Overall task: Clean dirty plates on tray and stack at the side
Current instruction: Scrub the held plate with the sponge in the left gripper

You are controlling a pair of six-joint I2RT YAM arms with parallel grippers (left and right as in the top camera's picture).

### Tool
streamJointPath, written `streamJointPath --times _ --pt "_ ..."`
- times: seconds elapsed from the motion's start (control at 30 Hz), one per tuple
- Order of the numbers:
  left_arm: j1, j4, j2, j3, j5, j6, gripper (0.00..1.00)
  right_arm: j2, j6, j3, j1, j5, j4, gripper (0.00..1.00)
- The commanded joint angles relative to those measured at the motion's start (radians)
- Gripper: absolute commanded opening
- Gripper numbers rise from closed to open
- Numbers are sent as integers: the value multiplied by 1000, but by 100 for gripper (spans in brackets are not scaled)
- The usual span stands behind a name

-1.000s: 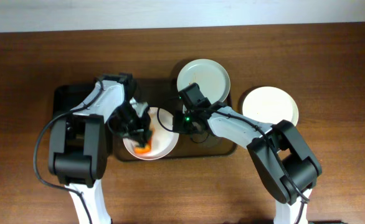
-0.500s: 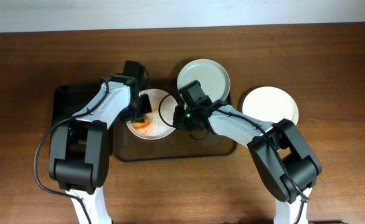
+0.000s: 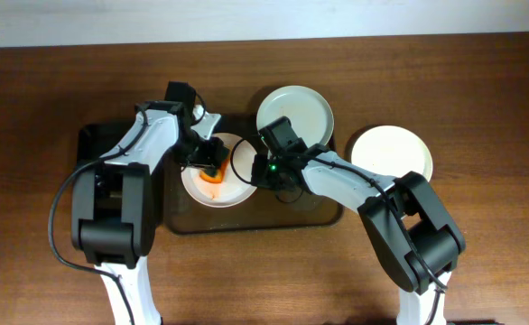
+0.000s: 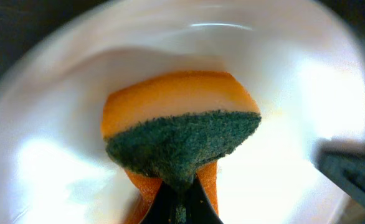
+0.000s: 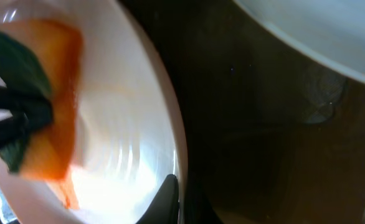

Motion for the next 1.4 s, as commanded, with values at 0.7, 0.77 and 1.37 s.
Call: streamJointPath --times 0.7,0.77,1.37 --pt "-39 -270 57 0 -185 -230 0 48 -44 -17 19 -54 -6 4" --pt "-39 -316 57 0 26 -86 0 48 -44 -17 19 -54 -3 4" --pt "-45 -200 57 -94 -704 -784 0 48 -45 -17 19 -54 -3 4"
